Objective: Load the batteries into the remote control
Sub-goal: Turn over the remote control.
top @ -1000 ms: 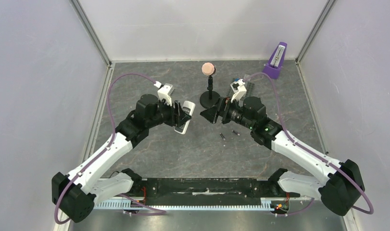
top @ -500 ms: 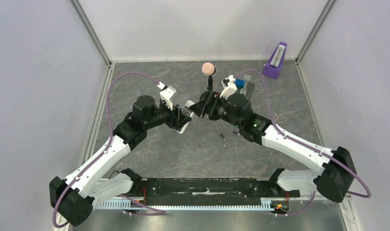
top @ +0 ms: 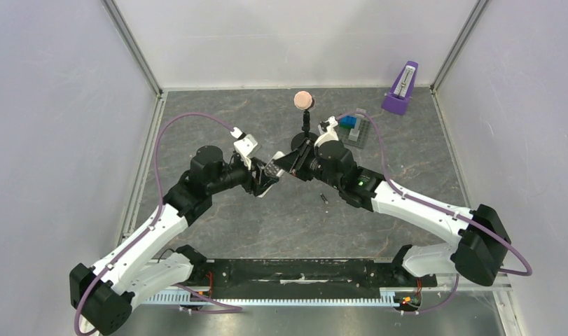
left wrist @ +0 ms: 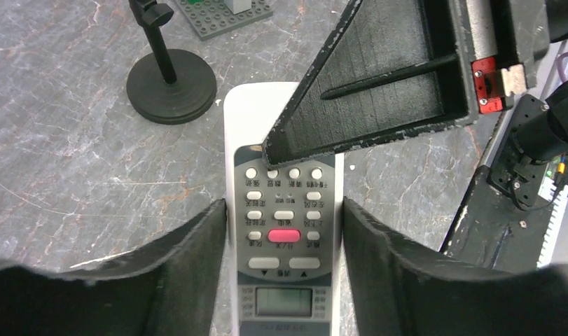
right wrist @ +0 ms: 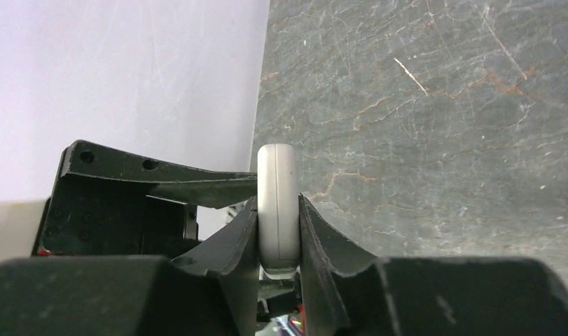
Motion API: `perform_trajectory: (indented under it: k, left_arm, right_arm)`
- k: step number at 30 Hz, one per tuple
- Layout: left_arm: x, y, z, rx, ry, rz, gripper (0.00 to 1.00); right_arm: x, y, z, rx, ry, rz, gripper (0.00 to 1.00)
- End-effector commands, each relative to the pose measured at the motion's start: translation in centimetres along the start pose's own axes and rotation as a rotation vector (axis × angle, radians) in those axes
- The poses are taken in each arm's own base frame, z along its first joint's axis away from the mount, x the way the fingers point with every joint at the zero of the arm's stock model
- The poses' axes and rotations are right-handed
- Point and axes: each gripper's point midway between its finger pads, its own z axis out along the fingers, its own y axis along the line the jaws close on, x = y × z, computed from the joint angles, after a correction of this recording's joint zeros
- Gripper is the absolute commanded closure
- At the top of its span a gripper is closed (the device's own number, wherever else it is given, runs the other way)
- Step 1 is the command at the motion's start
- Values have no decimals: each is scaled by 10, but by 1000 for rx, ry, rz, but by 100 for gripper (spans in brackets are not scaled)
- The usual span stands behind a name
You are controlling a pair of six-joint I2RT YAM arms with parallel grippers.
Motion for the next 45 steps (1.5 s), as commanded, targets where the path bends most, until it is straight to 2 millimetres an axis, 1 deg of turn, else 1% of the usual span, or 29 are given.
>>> perform_trajectory:
  k: [1, 3, 6, 9, 11, 12, 15, 18, 20, 21, 23, 27, 31, 33, 34, 35, 37, 42, 43, 44, 45]
  left_arm:
    - [-29, 1, -6, -27, -95, 36, 25]
    - [-28, 1, -10, -34, -103, 35, 22]
    - [-27, -3, -21, -33, -129, 80, 21]
    - [-28, -14, -34, 15, -163, 217, 20]
    - [-24, -25, -40, 76, -190, 331, 20]
    - [-22, -28, -42, 92, -201, 372, 19]
    - [-24, -34, -48, 122, -248, 487, 19]
    - [-27, -31, -43, 122, -259, 590, 19]
    - [-26, -28, -34, 131, -256, 677, 19]
    - [-34, -26, -31, 122, -286, 717, 19]
    - [-37, -23, -25, 113, -302, 779, 19]
    - [-29, -19, -15, 118, -267, 876, 20]
    - [-22, -16, -7, 113, -243, 909, 21]
    - [-17, -14, -4, 108, -226, 922, 26]
    - [-15, -13, -2, 102, -218, 933, 32]
    - [-11, -11, -1, 96, -207, 946, 41]
    - [-7, -6, -1, 74, -185, 945, 52]
    - [-5, -2, -3, 42, -185, 937, 66]
    - [-6, -1, -4, 35, -190, 933, 71]
    - [-6, -1, -3, 31, -193, 931, 74]
    - [-8, 0, -3, 25, -194, 924, 82]
  right_arm:
    - [-15, 5, -5, -3, -79, 148, 77]
    - [-18, 4, -7, 7, -89, 196, 77]
    - [-23, 1, -10, 31, -105, 260, 81]
    - [-33, -2, -15, 46, -126, 342, 81]
    - [-38, -9, -17, 76, -128, 407, 79]
    - [-39, -11, -18, 83, -123, 437, 78]
    - [-40, -15, -19, 103, -100, 537, 76]
    - [-38, -10, -19, 97, -61, 594, 76]
    - [-34, -5, -17, 92, -25, 610, 76]
    - [-33, -4, -16, 95, -21, 617, 76]
    - [-25, -1, -15, 90, 29, 638, 76]
    - [-21, 2, -14, 88, 58, 665, 76]
    - [-17, 4, -13, 84, 84, 697, 76]
    - [-14, 3, -12, 88, 98, 710, 76]
    - [-13, 3, -12, 89, 106, 720, 76]
    - [-11, 4, -11, 85, 115, 726, 76]
    - [-8, 4, -10, 76, 131, 745, 75]
    - [-3, 5, -9, 66, 158, 780, 73]
    - [-3, 4, -9, 66, 159, 785, 72]
    - [-2, 4, -10, 64, 160, 788, 67]
    - [-2, 3, -10, 66, 159, 789, 60]
